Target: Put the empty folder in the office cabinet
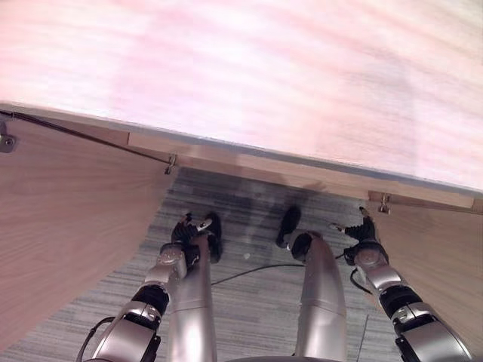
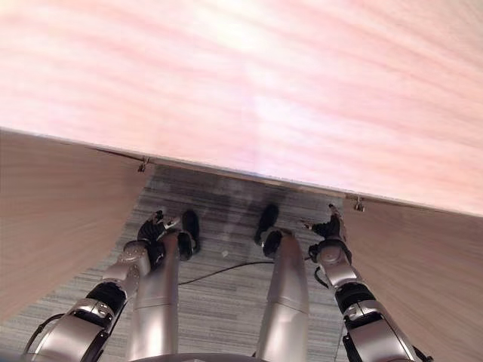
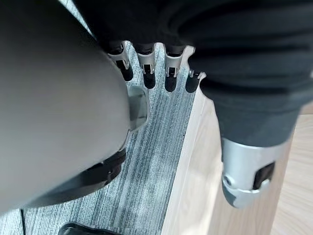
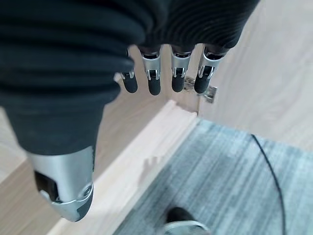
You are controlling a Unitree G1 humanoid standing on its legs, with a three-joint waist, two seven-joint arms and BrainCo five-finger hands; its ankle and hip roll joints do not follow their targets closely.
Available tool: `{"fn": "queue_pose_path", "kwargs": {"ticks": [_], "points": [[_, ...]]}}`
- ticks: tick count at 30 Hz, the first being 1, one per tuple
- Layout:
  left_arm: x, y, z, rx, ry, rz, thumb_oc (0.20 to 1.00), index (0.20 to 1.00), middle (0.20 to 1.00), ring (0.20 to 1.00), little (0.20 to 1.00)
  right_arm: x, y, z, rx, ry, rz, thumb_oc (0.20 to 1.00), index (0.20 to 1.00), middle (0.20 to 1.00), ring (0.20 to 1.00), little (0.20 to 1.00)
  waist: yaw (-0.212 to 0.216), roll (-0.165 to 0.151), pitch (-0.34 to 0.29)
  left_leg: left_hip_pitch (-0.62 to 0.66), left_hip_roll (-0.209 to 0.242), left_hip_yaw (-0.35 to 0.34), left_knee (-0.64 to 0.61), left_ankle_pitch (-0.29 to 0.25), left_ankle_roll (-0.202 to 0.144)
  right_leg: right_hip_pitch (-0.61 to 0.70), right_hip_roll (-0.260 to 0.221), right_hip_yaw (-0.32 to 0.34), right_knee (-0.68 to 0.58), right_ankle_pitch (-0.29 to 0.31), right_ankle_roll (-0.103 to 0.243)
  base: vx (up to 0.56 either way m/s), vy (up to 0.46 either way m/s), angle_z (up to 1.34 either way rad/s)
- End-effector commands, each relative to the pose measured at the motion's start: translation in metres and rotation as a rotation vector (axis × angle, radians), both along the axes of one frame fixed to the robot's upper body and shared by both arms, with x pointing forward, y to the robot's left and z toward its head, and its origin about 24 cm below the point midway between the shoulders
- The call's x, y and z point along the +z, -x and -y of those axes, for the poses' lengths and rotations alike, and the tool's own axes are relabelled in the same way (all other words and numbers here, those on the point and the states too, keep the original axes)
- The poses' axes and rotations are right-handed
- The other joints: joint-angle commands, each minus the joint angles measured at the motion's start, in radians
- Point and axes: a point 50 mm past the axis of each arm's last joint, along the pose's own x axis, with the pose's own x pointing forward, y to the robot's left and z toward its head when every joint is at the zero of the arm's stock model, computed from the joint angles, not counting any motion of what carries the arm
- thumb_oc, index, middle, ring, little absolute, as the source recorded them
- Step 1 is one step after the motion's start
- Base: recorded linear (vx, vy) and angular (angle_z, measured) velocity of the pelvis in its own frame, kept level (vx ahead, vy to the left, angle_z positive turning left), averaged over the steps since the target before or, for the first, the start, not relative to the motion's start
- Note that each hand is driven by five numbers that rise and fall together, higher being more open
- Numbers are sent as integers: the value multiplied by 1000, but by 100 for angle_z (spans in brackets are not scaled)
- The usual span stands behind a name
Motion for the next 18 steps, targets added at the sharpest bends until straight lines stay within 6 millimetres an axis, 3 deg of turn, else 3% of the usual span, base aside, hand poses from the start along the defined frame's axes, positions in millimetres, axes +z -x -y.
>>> {"fn": "queue_pose_path", "kwargs": {"ticks": [1,10,11,15,18], "points": [[-16,16,11,-10,35,-44,1000,1000,1000,1000,1000,-4,18,25,-67,0,-19,1000,1000,1000,1000,1000,-7,43,11,-35,-7,-58,-21,-27,-4,-9,0,16,-40,22,40,8,17,-4],[-16,20,5,47,79,-38,1000,1000,1000,1000,1000,-24,37,23,-122,-67,-65,1000,1000,1000,1000,1000,-16,46,17,-53,-4,-55,-10,-25,-4,-26,4,17,-38,37,48,0,1,0],[-17,20,4,49,78,-40,1000,1000,1000,1000,1000,-22,38,23,-134,-64,-45,1000,1000,1000,1000,1000,-19,47,18,-50,-5,-52,-18,-22,-4,-24,5,16,-44,41,50,0,0,0],[-15,20,4,87,95,-24,1000,1000,1000,1000,1000,20,28,32,-155,52,185,1000,1000,1000,1000,1000,-46,49,14,-44,0,-44,-26,-28,-5,-21,15,22,-58,48,58,-10,36,-4],[-17,21,7,106,108,-29,1000,1000,1000,1000,1000,20,34,28,-142,91,198,1000,1000,1000,1000,1000,-58,50,16,-34,11,-39,-29,-28,-6,-11,18,19,-71,59,63,-40,51,-7]]}}
